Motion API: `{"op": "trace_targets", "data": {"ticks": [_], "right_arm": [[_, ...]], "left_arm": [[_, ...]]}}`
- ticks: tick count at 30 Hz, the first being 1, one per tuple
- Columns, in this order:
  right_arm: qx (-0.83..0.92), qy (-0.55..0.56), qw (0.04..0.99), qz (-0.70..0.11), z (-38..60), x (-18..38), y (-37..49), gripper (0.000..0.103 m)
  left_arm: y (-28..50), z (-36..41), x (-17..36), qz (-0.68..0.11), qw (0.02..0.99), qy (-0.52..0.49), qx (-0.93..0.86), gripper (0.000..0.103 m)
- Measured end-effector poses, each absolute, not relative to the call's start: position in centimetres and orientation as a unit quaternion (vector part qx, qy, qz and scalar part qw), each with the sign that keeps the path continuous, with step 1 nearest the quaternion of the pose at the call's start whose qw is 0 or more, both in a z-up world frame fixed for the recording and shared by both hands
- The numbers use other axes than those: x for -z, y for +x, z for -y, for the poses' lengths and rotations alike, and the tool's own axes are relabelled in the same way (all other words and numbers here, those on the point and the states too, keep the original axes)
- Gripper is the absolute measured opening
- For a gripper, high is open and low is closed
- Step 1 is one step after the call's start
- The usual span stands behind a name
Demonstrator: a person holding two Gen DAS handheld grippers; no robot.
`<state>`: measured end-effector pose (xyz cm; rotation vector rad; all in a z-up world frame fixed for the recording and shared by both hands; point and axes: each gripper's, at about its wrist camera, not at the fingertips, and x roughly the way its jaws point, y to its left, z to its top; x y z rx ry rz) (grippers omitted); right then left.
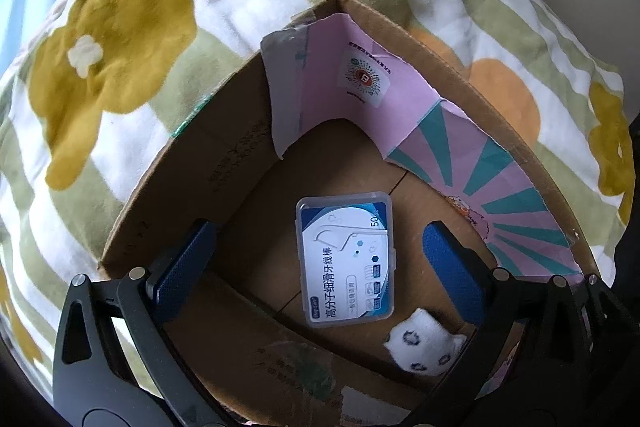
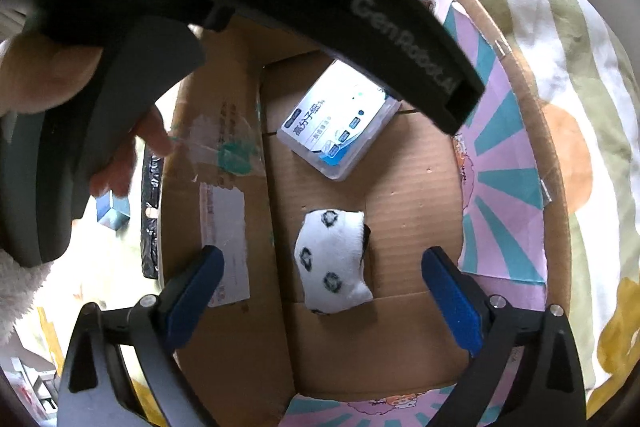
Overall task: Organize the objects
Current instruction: 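Open both tools to drop the floss box and plush into the cardboard box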
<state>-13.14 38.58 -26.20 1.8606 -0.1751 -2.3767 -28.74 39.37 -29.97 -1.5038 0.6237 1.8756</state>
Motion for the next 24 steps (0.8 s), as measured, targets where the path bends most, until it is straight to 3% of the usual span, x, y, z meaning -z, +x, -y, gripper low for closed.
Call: {"op": "trace_targets", "data": {"ticks": [8,24], "right_arm": [[0.79,0.608,0.057,0.052,-38.2,24.7,-11.8,0.099],[0.817,0.571,0.071,0.035,-35.8,15.7,-7.6,0.099]], "left_arm": [[-28.0,-39.2,27.3,-0.233,0.327,-0.573,-0.715,0.103],[-24.5,-34.3,18.1,-0.183,0.32,-0.554,-0.746,0.103]]}}
